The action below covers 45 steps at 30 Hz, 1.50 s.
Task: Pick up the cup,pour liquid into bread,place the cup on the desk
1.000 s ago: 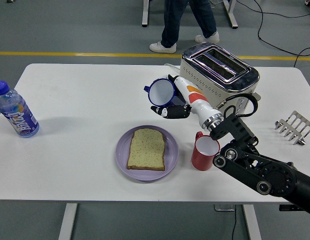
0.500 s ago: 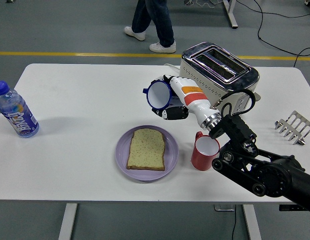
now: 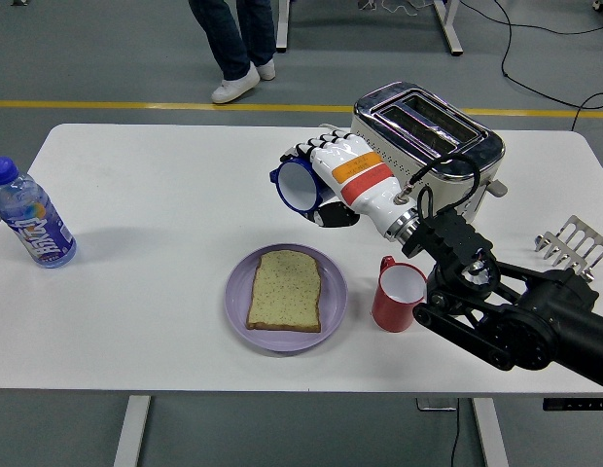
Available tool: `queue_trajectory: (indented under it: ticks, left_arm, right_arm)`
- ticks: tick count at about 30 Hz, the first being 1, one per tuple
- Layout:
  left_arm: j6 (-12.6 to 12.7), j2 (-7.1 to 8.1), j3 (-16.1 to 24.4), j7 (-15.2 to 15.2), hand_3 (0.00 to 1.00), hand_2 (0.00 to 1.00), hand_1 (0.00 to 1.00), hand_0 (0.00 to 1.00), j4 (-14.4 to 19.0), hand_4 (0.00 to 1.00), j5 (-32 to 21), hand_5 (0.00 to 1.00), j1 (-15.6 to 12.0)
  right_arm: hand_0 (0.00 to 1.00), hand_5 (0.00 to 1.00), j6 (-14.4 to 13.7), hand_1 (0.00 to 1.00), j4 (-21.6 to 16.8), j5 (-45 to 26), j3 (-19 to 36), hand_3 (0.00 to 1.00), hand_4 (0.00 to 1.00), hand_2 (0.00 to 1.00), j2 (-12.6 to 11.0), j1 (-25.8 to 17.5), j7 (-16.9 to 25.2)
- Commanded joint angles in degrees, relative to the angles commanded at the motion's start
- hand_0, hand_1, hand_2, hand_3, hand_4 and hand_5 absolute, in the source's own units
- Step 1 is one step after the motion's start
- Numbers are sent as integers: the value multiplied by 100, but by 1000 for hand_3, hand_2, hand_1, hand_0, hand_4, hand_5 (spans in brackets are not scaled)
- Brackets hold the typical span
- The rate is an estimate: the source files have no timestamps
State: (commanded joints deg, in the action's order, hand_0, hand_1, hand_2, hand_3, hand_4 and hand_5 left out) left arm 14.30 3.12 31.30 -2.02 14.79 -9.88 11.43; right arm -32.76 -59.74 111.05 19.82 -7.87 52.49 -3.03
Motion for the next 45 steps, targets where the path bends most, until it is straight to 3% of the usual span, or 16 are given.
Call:
queue_trajectory:
  ticks: [10,14,25,45]
  left_arm:
    - [1,2,-23,7,611,773,756,690,1,396,-41,998,9]
    - [-1,-2,-39,17,611,773,756,690,-1,396,-75,998,6]
    - [2,-2,-27,10,611,773,756,690,-1,396,-70,998,11]
    - [14,-13,-8,-5,611,773,756,690,4,396,-37,998,-1]
  right_arm:
    - [366,15,-126,407,341,299,-457,566,717,536,20,314,-174]
    - [382,21,-422,412,360,514,-778,565,708,537,-24,524,-299]
    - [399,18,-422,423,301,635,-1397,565,692,541,-60,815,-519]
    - [431,2,-422,433,394,630,-1733,568,670,548,-46,1022,-617]
